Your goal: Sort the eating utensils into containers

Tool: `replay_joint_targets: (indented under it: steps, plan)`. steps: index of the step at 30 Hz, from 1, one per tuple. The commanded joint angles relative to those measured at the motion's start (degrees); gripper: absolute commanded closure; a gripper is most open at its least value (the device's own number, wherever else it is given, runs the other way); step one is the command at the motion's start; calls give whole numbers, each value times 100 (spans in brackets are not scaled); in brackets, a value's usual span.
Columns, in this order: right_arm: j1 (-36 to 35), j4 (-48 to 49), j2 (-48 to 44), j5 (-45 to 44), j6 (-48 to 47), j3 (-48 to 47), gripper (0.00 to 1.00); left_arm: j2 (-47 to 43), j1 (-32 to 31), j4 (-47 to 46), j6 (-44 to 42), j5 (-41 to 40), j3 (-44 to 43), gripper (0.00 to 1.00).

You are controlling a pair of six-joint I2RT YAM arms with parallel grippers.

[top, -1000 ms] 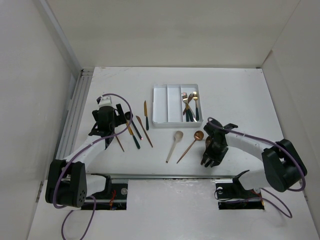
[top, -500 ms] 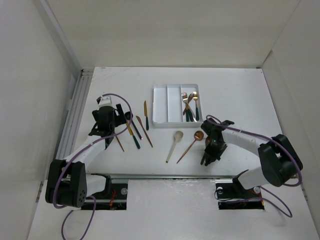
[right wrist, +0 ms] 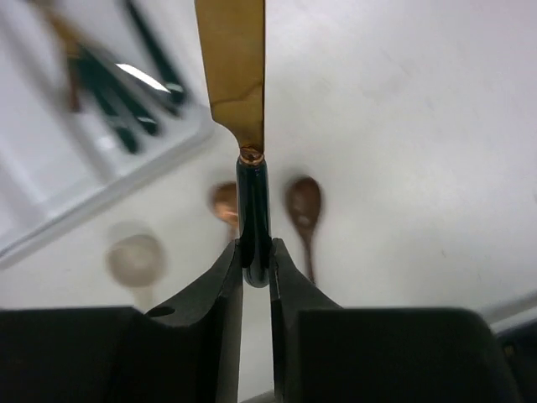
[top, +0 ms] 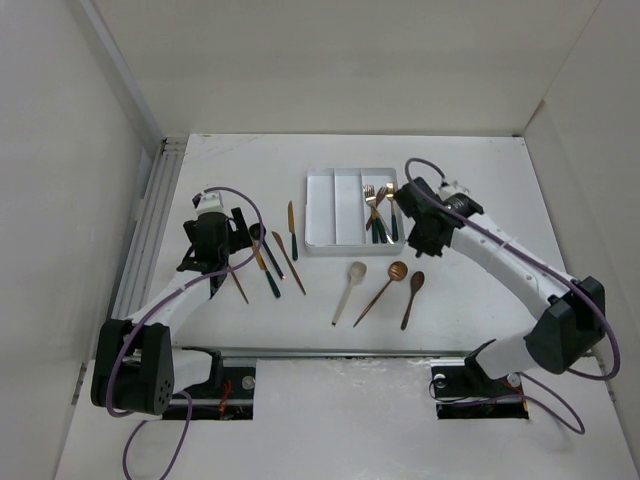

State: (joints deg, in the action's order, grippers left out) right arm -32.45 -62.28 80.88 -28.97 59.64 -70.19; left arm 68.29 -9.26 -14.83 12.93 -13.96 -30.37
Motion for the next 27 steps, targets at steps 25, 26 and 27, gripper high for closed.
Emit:
replay_joint_targets:
  steps: [25,26,27]
  plan:
    - [-271,1939,4102,2546,-3582,-3361,69,-35,20,569,236,104,-654,18]
    - [-271,1939,4102,2546,-3582,-3361,59,-35,20,569,236,104,-654,18]
    - [-271,1939,4024,2546,-3582,-3300,55,-35,20,630,236,104,-654,18]
